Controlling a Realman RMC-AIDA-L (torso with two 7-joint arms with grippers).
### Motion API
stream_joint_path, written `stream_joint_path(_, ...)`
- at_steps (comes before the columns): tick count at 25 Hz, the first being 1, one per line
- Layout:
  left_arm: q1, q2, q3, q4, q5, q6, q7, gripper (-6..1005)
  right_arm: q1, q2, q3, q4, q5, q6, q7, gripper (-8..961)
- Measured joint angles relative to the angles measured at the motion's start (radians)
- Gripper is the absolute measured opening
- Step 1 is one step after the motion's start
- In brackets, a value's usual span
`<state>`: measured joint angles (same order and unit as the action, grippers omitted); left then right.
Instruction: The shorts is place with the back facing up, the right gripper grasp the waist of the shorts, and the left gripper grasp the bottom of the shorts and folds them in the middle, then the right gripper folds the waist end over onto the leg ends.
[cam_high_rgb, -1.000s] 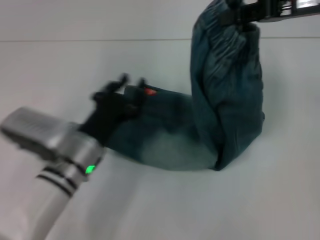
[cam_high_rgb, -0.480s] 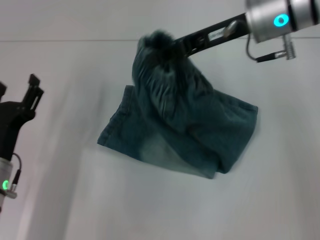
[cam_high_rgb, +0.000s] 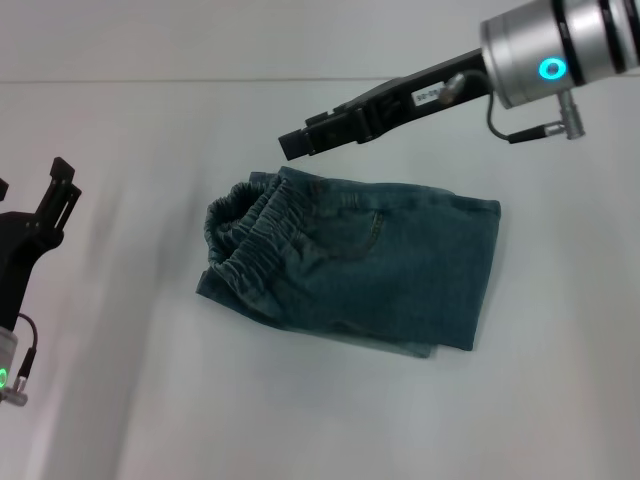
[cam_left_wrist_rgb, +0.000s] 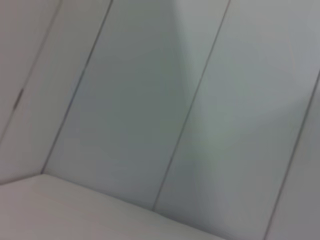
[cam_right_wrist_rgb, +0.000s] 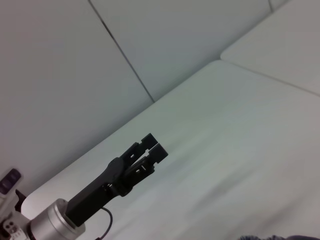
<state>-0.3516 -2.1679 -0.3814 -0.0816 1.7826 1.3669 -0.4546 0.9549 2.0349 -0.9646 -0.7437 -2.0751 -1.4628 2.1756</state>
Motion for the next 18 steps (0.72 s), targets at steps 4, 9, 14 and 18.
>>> stream_joint_path(4,-0.010,0.006,0.152,0.118,0.004,0.039,-0.176,936,-0.117,0.001,0.027,-0.060,0.089,-0.055,-0.101,616)
stream_joint_path(9,0.007,0.025,0.602,0.480,0.018,0.162,-0.595,936,-0.332,-0.013,0.094,-0.079,0.229,-0.202,-0.390,769)
stream_joint_path(14,0.017,0.040,0.743,0.660,0.115,0.257,-0.776,937,-0.529,0.006,0.173,-0.049,0.274,-0.240,-0.640,904)
stream_joint_path(18,-0.009,0.047,0.772,0.768,0.262,0.359,-0.884,937,-0.614,0.016,0.210,0.059,0.271,-0.236,-0.804,930)
